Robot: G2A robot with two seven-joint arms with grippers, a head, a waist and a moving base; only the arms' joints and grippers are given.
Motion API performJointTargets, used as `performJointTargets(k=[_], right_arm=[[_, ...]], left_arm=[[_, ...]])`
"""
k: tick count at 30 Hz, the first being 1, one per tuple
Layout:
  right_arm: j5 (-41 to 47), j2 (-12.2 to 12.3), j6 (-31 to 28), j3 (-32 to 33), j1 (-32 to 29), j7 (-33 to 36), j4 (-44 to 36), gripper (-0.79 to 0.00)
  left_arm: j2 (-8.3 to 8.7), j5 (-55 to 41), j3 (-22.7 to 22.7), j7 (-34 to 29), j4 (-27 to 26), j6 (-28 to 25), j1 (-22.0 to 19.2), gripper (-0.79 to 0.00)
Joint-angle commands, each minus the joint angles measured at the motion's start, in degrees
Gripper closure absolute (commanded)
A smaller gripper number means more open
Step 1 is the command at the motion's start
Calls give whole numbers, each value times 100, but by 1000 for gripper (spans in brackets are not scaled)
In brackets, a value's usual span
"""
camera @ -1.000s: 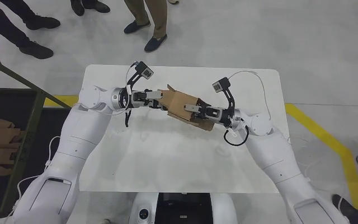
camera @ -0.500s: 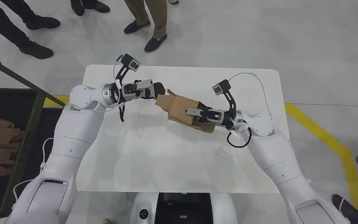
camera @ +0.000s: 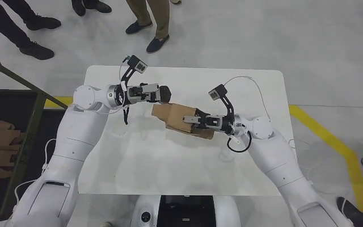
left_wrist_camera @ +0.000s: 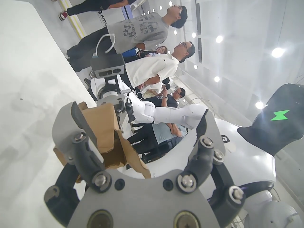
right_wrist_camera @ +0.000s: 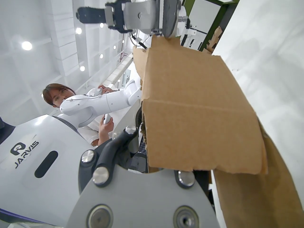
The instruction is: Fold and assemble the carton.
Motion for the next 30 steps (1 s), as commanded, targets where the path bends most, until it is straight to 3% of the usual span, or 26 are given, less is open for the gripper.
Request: performJointTargets(k=[1, 18, 30], right_arm=[[68, 3, -20, 52, 29, -13, 27, 0], [85, 4, -13, 128, 49, -119, 74, 0], [13, 41, -18, 318, 48, -255, 149, 0]], left_arm=[[-3, -5, 12, -2, 10, -11, 6, -785], [-14, 92, 120, -17, -30, 2, 23, -785], [98, 1533, -65, 658, -219, -140, 60, -785]])
